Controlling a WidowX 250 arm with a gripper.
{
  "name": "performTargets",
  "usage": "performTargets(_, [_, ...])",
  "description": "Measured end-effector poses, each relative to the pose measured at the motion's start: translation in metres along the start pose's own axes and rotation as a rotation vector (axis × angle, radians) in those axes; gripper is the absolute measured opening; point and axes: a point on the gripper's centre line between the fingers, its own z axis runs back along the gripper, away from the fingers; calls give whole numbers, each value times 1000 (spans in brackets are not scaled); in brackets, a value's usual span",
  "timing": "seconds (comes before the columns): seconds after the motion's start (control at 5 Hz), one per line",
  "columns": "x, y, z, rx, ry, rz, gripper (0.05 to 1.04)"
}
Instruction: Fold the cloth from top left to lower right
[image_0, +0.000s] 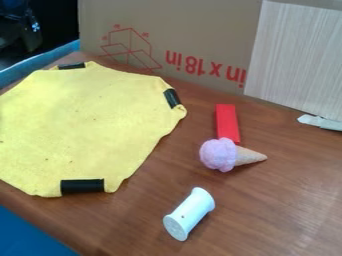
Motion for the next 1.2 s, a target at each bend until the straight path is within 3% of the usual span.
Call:
performTargets(0.2, [3,-3,-7,-41,-76,-89,1001])
performTargets(0.4, [4,0,-16,-35,-135,-125,1001])
performTargets(0.6, [9,4,-19,-3,-159,-133,1001])
performTargets(0.8, [10,1,-36,-16,-143,-135,1001])
performTargets(1.2, [20,-2,-46,5,-132,-130,1001])
